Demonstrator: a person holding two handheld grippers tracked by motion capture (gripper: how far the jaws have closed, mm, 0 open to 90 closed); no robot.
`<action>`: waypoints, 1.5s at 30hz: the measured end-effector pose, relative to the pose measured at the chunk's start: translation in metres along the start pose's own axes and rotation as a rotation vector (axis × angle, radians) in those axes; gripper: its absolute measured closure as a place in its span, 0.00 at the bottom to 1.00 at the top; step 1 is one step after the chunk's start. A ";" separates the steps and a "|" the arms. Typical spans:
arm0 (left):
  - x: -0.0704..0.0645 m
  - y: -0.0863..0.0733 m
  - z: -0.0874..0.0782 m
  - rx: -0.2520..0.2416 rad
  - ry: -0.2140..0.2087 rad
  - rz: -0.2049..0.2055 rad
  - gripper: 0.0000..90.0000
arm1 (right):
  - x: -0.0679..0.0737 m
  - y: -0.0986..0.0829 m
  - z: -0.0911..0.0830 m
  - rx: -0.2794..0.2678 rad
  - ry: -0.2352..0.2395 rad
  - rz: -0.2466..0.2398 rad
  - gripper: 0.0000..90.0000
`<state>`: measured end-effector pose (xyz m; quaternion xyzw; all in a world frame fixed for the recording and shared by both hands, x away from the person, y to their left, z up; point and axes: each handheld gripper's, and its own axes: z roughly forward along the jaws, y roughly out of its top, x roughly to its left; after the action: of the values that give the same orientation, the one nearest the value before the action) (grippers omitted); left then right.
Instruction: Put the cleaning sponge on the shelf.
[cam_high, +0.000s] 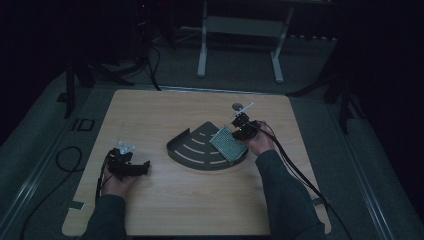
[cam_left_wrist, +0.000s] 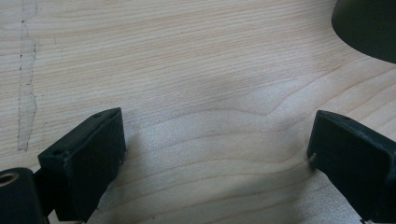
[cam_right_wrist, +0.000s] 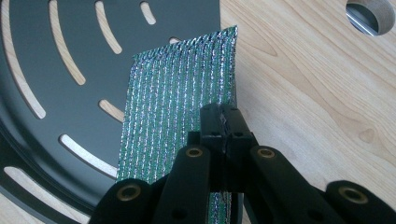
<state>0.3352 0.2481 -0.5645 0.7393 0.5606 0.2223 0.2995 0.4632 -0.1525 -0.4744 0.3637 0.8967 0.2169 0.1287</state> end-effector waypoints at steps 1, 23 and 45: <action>0.000 0.000 0.000 0.000 0.000 0.000 0.05 | 0.000 0.000 0.001 0.001 0.000 0.001 0.99; 0.000 0.000 0.000 -0.001 0.000 -0.001 0.05 | -0.001 -0.001 0.009 0.005 -0.022 0.003 0.99; 0.000 0.000 0.000 -0.001 0.000 -0.001 0.05 | -0.007 -0.015 -0.024 -0.051 -0.040 0.023 0.60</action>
<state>0.3352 0.2480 -0.5645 0.7390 0.5609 0.2223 0.2999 0.4499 -0.1741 -0.4607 0.3747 0.8840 0.2336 0.1534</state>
